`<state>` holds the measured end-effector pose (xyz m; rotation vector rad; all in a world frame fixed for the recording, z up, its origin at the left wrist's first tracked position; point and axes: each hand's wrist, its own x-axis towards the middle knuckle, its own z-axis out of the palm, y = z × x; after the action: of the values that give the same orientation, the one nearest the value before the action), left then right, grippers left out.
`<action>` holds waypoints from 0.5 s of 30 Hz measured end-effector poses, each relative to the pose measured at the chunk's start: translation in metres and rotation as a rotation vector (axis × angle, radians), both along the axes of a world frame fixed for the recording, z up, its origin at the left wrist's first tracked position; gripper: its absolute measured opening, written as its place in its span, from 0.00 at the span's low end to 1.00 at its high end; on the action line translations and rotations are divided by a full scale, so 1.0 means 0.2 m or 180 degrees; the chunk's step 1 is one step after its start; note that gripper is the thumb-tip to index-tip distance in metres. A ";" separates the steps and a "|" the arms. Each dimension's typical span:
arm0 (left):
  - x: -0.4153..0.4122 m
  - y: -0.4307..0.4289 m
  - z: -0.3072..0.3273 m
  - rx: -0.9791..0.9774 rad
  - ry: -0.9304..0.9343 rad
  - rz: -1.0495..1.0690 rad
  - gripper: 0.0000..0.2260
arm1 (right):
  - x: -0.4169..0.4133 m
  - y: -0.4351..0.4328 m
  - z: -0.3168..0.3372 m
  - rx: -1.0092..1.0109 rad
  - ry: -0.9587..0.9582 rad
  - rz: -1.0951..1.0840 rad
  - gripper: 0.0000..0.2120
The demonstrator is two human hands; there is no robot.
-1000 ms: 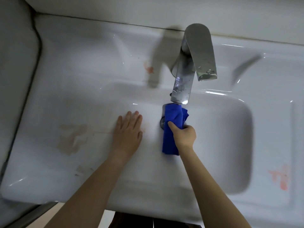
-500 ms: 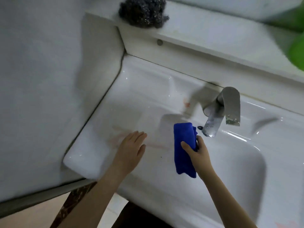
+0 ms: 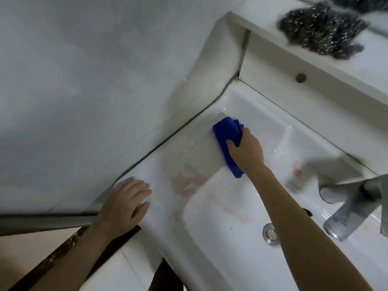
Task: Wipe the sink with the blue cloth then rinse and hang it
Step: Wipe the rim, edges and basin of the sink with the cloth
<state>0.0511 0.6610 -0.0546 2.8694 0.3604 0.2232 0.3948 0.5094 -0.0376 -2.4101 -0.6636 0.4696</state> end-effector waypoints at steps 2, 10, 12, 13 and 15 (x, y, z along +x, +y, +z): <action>-0.01 0.05 0.00 0.0121 -0.0209 -0.0251 0.17 | -0.02 0.09 -0.05 -0.0163 -0.0388 -0.0213 0.26; -0.02 0.11 -0.15 0.0294 -0.1007 -0.0343 0.24 | 0.03 0.31 -0.15 -0.0077 -0.1306 -0.0263 0.24; -0.01 0.10 -0.14 0.0283 -0.1073 -0.0365 0.25 | -0.11 0.29 -0.16 -0.0057 -0.1333 -0.0136 0.22; 0.00 0.10 -0.14 0.0264 -0.1115 -0.0374 0.25 | -0.22 0.28 -0.17 0.0057 -0.1345 0.0076 0.21; -0.01 0.10 -0.13 0.0224 -0.1170 -0.0364 0.25 | -0.44 0.22 -0.17 0.0234 -0.1395 0.0698 0.20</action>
<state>0.0496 0.6804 -0.0804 2.8225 0.1194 0.7397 0.3059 0.5527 -0.0719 -2.3973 -1.1198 -0.0069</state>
